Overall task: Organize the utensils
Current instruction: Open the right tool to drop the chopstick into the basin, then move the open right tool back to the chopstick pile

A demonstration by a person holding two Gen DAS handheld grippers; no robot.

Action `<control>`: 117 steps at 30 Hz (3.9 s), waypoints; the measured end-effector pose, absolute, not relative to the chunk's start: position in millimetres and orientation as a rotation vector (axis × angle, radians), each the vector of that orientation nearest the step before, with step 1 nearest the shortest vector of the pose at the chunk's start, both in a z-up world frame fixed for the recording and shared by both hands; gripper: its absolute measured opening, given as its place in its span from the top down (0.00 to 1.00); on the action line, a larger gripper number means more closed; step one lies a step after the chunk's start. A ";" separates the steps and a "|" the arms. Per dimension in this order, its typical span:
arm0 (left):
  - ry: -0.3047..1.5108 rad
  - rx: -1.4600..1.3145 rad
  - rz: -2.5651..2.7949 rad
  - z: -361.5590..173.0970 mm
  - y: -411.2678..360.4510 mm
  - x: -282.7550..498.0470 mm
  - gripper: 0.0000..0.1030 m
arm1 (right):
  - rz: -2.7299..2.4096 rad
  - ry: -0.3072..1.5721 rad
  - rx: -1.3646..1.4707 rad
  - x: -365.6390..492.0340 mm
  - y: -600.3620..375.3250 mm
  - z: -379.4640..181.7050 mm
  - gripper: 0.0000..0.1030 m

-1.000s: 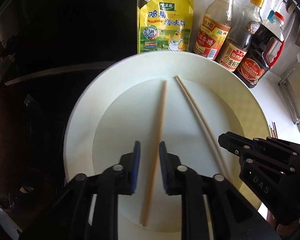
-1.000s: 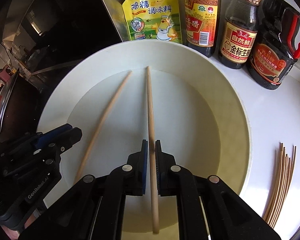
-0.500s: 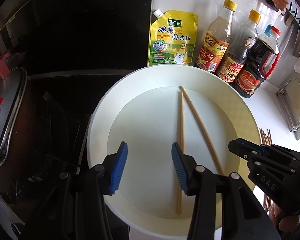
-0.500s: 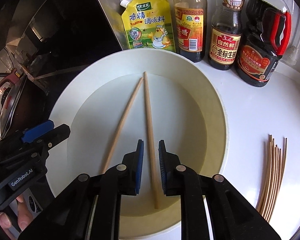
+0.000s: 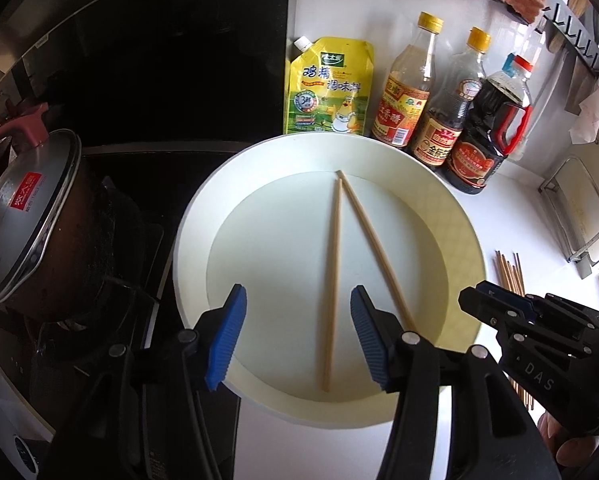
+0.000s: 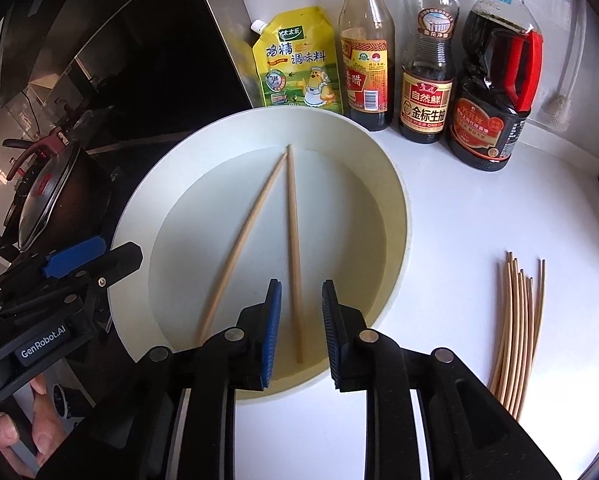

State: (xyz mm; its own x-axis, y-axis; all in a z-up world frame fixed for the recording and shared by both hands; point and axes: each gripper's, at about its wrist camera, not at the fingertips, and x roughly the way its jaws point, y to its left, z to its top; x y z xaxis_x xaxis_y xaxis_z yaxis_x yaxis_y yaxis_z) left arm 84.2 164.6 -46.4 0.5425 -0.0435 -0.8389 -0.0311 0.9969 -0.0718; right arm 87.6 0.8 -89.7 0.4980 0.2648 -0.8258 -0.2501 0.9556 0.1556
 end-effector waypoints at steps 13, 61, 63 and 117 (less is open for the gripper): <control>0.990 -0.062 -0.106 -38.7 96.6 61.1 0.43 | 0.217 0.997 0.062 41.4 -69.6 -91.2 0.73; 1.116 0.045 -0.297 -110.6 -86.3 40.9 0.34 | -0.003 1.064 0.139 -3.9 -260.6 -154.0 0.51; 1.119 0.045 -0.294 -113.1 -86.5 41.2 0.34 | 0.005 1.065 0.137 -1.9 -260.1 -156.0 0.51; 1.153 -0.010 -0.183 -147.6 -59.4 54.0 0.24 | 0.070 1.077 0.078 36.9 -229.4 -181.8 0.44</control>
State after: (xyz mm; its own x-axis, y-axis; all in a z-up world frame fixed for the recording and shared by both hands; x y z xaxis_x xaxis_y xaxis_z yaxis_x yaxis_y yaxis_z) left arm 54.0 -59.4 -147.6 0.3928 -0.1492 -0.9075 0.1392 0.9850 -0.1017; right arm 36.9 -229.4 -181.8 0.4725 0.0949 -0.8762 -0.0187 0.9950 0.0976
